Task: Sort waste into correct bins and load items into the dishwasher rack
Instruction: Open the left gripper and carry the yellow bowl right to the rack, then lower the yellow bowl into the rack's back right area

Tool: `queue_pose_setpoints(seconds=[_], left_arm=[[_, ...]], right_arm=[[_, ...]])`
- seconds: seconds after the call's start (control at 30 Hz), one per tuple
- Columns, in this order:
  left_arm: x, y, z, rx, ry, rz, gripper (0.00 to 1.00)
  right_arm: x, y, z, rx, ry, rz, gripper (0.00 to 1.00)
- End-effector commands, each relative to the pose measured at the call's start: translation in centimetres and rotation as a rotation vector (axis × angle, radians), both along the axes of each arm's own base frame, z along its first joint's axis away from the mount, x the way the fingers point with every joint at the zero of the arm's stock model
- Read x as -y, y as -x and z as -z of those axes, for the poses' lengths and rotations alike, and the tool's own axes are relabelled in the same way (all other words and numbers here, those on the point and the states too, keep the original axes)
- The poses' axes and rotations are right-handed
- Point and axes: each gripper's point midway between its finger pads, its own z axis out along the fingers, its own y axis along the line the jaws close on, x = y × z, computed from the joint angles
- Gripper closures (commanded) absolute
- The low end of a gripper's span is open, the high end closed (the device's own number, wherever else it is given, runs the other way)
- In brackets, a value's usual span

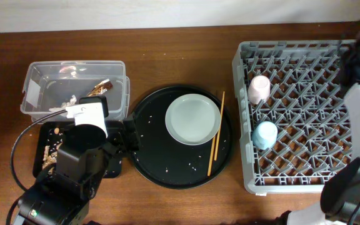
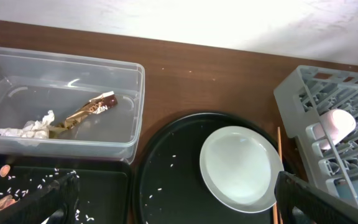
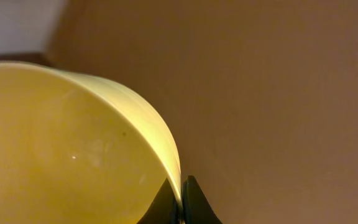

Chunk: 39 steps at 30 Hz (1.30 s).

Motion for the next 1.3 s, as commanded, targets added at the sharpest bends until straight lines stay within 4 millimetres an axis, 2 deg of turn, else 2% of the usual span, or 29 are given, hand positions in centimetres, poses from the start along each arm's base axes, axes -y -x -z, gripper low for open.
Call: queue_pose_setpoints(seconds=[0.0, 0.07, 0.23, 0.37, 0.47, 0.6, 0.77, 0.97, 1.13, 1.27], left_arm=[[-0.4, 0.0, -0.7, 0.021, -0.01, -0.011, 0.01], [-0.4, 0.0, -0.7, 0.021, -0.01, -0.011, 0.01], [-0.4, 0.0, -0.7, 0.021, -0.01, -0.011, 0.01], [-0.4, 0.0, -0.7, 0.021, -0.01, -0.011, 0.01], [-0.4, 0.0, -0.7, 0.021, -0.01, -0.011, 0.01], [-0.4, 0.0, -0.7, 0.021, -0.01, -0.011, 0.01], [-0.4, 0.0, -0.7, 0.021, -0.01, -0.011, 0.01], [-0.4, 0.0, -0.7, 0.021, -0.01, -0.011, 0.01], [-0.4, 0.0, -0.7, 0.021, -0.01, -0.011, 0.01], [-0.4, 0.0, -0.7, 0.021, -0.01, -0.011, 0.01]], right_arm=[[2.8, 0.3, 3.2, -0.066, -0.008, 0.062, 0.96], [3.0, -0.6, 4.3, -0.085, -0.001, 0.053, 0.96], [1.5, -3.3, 6.4, -0.133, 0.012, -0.006, 0.96], [1.1, -4.4, 9.6, -0.224, -0.001, -0.034, 0.96], [0.2, -5.3, 10.8, -0.243, -0.007, -0.061, 0.96], [-2.1, -7.2, 11.2, -0.238, -0.015, -0.139, 0.96], [-4.2, -8.1, 11.7, -0.264, -0.02, -0.182, 0.96], [-4.5, -7.9, 12.5, -0.301, -0.034, -0.188, 0.96], [-4.2, -8.8, 10.5, -0.396, 0.092, -0.233, 0.96], [-4.3, -8.8, 10.6, -0.422, 0.099, -0.241, 0.96]])
